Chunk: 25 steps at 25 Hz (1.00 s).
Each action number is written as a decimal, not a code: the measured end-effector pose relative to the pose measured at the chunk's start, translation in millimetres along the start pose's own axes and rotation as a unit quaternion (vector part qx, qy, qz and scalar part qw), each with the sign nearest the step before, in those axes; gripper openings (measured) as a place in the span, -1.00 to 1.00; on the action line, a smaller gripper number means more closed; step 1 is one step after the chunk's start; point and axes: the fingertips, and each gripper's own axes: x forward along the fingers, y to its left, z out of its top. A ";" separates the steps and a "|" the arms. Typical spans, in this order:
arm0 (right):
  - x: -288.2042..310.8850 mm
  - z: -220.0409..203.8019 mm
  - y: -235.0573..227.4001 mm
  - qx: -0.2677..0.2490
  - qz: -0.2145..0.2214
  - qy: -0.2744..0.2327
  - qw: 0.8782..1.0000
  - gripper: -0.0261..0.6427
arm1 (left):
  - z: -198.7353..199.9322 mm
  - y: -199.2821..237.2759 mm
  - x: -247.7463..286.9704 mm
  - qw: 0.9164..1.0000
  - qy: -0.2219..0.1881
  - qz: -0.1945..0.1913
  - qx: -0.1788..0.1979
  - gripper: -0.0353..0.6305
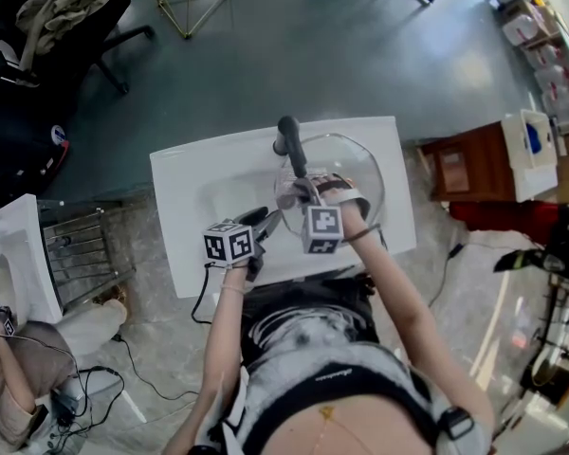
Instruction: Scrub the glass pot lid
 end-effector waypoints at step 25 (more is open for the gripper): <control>15.5 -42.8 -52.3 0.036 0.046 -0.063 0.996 -0.69 | -2.2 -14.4 27.0 0.999 -0.022 0.012 -0.037 -0.36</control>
